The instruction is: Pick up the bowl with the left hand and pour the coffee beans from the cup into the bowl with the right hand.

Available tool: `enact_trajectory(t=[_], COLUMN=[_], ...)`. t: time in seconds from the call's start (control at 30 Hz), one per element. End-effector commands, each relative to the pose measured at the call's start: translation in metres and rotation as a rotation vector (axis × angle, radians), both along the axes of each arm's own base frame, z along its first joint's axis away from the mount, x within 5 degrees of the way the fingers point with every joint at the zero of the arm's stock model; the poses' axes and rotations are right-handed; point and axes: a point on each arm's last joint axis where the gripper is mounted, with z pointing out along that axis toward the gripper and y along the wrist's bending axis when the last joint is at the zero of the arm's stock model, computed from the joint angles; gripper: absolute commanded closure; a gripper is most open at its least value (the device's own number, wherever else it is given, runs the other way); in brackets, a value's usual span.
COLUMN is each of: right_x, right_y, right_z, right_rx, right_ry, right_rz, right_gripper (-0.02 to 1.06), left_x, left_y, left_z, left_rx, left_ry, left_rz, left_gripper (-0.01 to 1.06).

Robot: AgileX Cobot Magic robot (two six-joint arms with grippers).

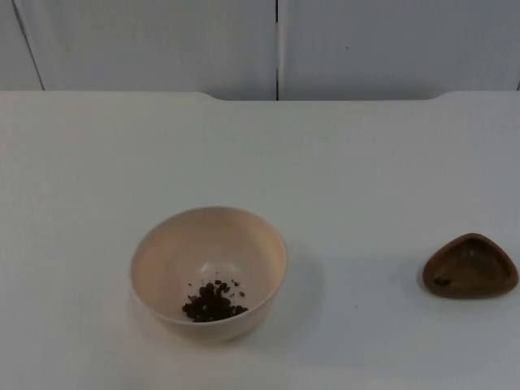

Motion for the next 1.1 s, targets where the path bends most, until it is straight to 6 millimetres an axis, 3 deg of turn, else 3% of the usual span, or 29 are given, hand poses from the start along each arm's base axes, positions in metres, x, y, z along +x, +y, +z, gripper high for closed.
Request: enact_trajectory(t=[0.0,0.47,1.07], right_x=[-0.0002,-0.0002,-0.0001], right_y=[0.0000,0.0000,-0.0002], right_z=[0.0004,0.0004,0.0004], right_rx=[0.003,0.003,0.001], right_ry=[-0.010,-0.010,-0.010], right_rz=[-0.012,-0.012,-0.013], right_gripper=[-0.01,-0.01,-0.01], left_x=[-0.0003,-0.0003,-0.0003], left_y=[-0.0007,-0.0008,-0.0022], left_z=[-0.0009,-0.0009,-0.0009], left_rx=[-0.007,-0.007,-0.007], left_ry=[0.000,0.000,0.000], left_rz=[-0.003,0.008,0.277], left_gripper=[0.00,0.00,0.00])
